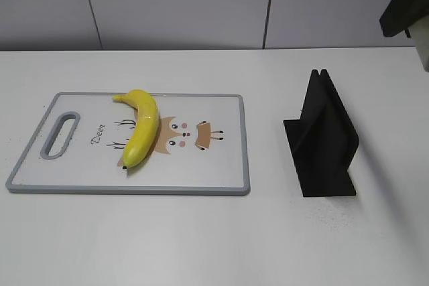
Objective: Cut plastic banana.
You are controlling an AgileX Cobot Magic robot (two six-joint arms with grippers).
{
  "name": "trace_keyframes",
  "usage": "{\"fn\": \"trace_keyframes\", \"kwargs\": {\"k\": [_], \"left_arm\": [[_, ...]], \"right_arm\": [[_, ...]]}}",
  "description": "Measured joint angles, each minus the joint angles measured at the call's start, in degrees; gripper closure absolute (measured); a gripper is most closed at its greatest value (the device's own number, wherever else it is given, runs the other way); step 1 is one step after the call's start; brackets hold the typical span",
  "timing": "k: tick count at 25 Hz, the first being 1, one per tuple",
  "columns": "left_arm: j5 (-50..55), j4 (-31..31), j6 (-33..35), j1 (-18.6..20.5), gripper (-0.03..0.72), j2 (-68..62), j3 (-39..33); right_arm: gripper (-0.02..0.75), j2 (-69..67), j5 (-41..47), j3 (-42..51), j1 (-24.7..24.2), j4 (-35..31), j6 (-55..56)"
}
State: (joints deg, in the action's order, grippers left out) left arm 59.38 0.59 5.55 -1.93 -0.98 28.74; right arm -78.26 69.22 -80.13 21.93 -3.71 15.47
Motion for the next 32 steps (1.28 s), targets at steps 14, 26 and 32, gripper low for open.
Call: {"fn": "trace_keyframes", "kwargs": {"k": [14,26,32], "left_arm": [[-0.8,-2.1,0.0,0.0,0.010,-8.5,4.9],[0.5,-12.1,0.3,-0.1,0.050,-52.5,30.7],[0.7,-12.3,1.1,-2.5,0.075,-69.1,41.6]], "right_arm": [[0.557,0.0,0.0,0.0,0.0,0.3,-1.7],[0.557,0.0,0.0,0.0,0.0,0.3,-1.7],[0.557,0.0,0.0,0.0,0.0,0.3,-1.7]]}}
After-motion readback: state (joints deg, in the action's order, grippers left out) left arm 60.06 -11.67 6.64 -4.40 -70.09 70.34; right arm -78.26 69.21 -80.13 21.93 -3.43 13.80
